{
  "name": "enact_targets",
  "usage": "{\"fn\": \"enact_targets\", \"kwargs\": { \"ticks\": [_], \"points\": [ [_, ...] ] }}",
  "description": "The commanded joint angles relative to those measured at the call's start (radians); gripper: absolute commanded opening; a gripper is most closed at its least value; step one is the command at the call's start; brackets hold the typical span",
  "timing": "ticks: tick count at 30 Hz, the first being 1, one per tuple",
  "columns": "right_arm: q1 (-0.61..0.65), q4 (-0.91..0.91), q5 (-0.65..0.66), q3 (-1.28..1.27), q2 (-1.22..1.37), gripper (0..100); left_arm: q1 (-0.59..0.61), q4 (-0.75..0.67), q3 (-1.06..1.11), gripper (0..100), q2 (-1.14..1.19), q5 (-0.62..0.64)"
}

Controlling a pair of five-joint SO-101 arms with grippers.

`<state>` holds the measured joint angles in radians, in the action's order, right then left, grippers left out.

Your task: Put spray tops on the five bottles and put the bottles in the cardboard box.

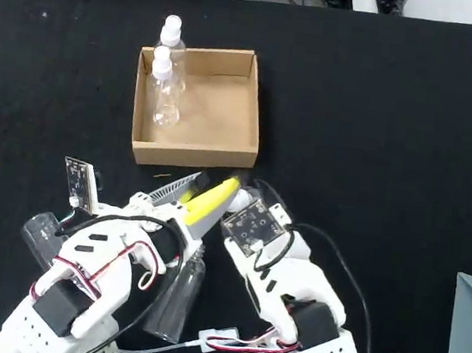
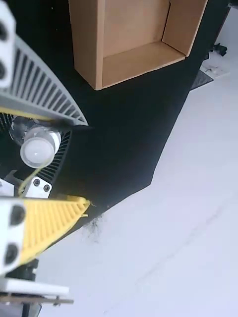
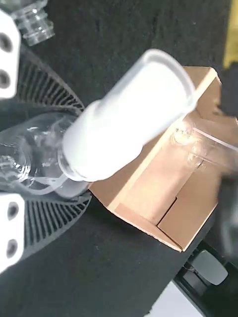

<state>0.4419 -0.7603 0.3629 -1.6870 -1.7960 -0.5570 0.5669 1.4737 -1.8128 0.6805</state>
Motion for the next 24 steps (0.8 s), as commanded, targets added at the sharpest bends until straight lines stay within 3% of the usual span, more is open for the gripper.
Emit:
{"fn": "enact_targets", "kwargs": {
  "ticks": [1, 5, 10, 24],
  "points": [
    [0.014, 0.002, -0.051, 0.005, -0.101, 11.3, -0.001, -0.002, -0.076, 21, -0.012, 0.038],
    [0.014, 0.005, -0.071, 0.007, -0.101, 11.3, 0.004, 0.005, -0.09, 21, -0.012, 0.04],
    [0.014, 0.008, -0.087, 0.007, -0.101, 11.3, 0.091, 0.0, -0.091, 21, -0.014, 0.043],
    [-0.041, 0.009, -0.295, 0.031, -0.102, 11.7, 0.286, -0.003, -0.093, 21, -0.014, 0.015]
  ]
}}
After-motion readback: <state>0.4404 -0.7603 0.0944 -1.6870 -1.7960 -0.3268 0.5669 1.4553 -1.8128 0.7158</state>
